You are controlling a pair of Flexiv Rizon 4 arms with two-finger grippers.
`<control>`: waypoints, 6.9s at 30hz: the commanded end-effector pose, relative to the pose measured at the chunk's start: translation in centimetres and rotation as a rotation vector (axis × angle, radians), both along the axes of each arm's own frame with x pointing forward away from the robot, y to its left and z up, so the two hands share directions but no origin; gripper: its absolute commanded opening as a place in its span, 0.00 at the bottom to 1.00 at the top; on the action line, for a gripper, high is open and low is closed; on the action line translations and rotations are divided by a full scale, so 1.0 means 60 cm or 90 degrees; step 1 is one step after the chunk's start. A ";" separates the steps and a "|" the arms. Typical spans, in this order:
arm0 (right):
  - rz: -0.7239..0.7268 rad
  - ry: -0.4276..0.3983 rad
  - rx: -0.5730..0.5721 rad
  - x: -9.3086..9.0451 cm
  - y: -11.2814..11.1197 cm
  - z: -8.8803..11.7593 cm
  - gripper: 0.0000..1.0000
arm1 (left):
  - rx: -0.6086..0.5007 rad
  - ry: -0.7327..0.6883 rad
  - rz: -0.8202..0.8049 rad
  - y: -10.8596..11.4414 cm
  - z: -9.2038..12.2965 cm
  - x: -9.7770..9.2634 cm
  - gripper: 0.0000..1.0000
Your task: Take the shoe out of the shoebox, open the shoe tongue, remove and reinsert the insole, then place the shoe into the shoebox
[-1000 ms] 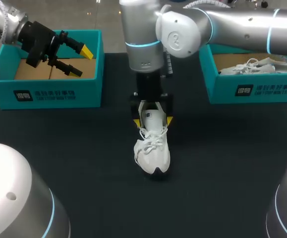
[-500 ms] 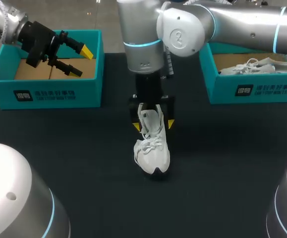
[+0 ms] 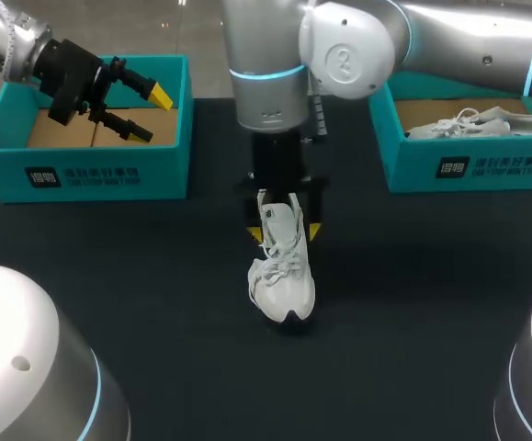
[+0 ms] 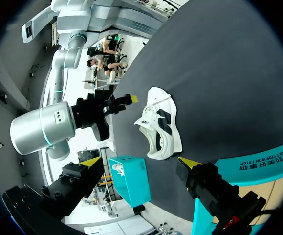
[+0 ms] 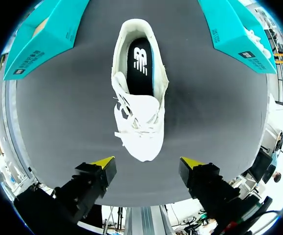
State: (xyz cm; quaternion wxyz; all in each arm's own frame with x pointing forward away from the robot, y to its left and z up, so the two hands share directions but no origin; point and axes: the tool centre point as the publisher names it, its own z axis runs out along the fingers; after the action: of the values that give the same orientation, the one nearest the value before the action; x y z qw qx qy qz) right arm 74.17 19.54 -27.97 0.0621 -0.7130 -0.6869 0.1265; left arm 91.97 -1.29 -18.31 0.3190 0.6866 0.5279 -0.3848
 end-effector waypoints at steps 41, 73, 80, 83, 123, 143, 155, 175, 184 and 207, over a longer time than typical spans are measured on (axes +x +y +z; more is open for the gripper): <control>-0.027 -0.066 -0.025 0.120 -0.020 -0.082 0.00 | 0.002 0.000 -0.001 0.001 0.001 0.000 1.00; 0.052 -0.165 0.033 0.139 0.001 -0.032 0.00 | 0.002 0.000 -0.001 0.001 0.001 0.000 1.00; 0.142 -0.202 0.010 0.147 0.003 -0.021 0.00 | 0.002 0.000 -0.001 0.001 0.001 0.000 1.00; 0.142 -0.202 0.010 0.147 0.003 -0.021 0.00 | 0.002 0.000 -0.001 0.001 0.001 0.000 1.00; 0.301 -0.250 0.003 0.192 -0.001 -0.016 0.00 | 0.002 0.000 -0.001 0.001 0.001 0.000 1.00; 0.792 -0.224 -0.119 0.256 -0.011 0.017 0.00 | 0.002 0.000 -0.001 0.001 0.001 0.000 1.00; 0.792 -0.224 -0.119 0.256 -0.011 0.017 0.00 | 0.002 0.000 -0.001 0.001 0.001 0.000 1.00; 1.022 -0.215 -0.054 0.298 0.000 0.009 0.35 | 0.002 0.000 -0.001 0.001 0.001 0.000 1.00; 1.046 -0.200 -0.038 0.312 0.015 -0.020 0.47 | 0.002 0.000 -0.001 0.001 0.001 0.000 1.00; 1.112 -0.123 -0.033 0.361 -0.008 -0.120 0.47 | 0.002 0.000 -0.001 0.001 0.001 0.000 1.00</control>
State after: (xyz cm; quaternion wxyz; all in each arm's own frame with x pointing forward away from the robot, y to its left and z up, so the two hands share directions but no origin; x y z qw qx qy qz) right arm 95.19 18.95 -34.47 -0.1361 0.0574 -0.9854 0.0852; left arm 91.97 -1.29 -18.31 0.3190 0.6866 0.5279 -0.3848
